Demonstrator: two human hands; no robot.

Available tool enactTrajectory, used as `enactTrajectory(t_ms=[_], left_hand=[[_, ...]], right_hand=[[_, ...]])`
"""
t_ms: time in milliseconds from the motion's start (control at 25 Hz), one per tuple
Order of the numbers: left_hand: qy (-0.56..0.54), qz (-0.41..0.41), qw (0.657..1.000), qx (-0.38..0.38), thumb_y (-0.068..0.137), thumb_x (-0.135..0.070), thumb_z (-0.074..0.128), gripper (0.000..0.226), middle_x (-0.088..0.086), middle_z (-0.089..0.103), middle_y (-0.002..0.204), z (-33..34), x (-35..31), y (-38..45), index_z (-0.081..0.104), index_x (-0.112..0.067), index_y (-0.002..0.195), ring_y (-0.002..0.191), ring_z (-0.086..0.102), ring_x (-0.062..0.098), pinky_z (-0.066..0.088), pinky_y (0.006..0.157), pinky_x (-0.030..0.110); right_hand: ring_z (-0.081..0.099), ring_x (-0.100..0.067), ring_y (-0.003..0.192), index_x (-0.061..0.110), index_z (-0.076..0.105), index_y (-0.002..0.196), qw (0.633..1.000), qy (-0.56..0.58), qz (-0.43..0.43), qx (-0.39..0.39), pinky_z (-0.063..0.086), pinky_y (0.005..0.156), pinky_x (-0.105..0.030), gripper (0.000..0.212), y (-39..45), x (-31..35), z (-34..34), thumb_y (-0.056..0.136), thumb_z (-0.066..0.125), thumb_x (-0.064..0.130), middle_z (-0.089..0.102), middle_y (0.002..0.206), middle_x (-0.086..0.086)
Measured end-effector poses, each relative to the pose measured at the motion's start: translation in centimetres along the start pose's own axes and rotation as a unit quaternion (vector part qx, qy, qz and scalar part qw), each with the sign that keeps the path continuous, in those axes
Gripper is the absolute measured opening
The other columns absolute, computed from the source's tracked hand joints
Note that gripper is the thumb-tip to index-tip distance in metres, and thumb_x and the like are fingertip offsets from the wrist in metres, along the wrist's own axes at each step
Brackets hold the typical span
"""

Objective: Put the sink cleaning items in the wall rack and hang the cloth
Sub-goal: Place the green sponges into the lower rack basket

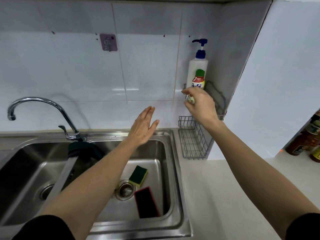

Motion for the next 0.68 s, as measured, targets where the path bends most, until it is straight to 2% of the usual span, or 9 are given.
enactTrajectory(t_ms=[120,240,480,680], left_hand=[[0.025,-0.043,0.999,0.011,0.101,-0.045,0.029,0.062,0.004,0.014,0.161,-2.1,7.0,-3.4,0.016,-0.015,0.153,0.148,0.014,0.020,0.014,0.119,0.037],[0.052,-0.080,0.995,0.028,0.100,-0.046,0.029,0.063,0.007,0.015,0.161,-3.4,13.2,-7.5,0.016,-0.012,0.152,0.148,0.015,0.022,0.013,0.121,0.037],[0.114,-0.172,0.975,0.086,0.099,-0.044,0.032,0.063,0.007,0.018,0.160,-3.0,25.2,-16.8,0.018,-0.012,0.152,0.148,0.014,0.023,0.015,0.120,0.039],[0.131,-0.216,0.959,0.128,0.100,-0.042,0.033,0.063,0.010,0.016,0.160,-0.6,31.9,-23.3,0.018,-0.011,0.152,0.149,0.009,0.024,0.008,0.121,0.039]], right_hand=[[0.062,-0.019,0.102,0.021,0.062,0.116,0.998,0.050,-0.022,0.032,0.053,0.087,-0.038,0.031,-1.5,3.4,4.8,0.085,0.067,0.017,0.065,0.114,0.000],[0.062,-0.014,0.096,0.022,0.064,0.111,0.992,0.083,-0.002,0.095,0.053,0.085,-0.034,0.027,-4.3,5.7,11.4,0.084,0.068,0.018,0.066,0.109,0.003],[0.065,-0.014,0.096,0.023,0.066,0.107,0.953,0.114,0.094,0.266,0.054,0.087,-0.036,0.025,-13.9,9.1,26.6,0.083,0.070,0.018,0.068,0.107,0.004],[0.065,-0.019,0.099,0.025,0.065,0.106,0.915,0.088,0.170,0.354,0.054,0.090,-0.040,0.024,-22.2,9.5,34.3,0.084,0.069,0.018,0.068,0.109,0.002]])
Point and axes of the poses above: each hand's wrist, its own y-axis towards the middle knuckle, its own z-axis out of the palm, x = y × z, the point moved 10 cm from there along y, towards the middle knuckle
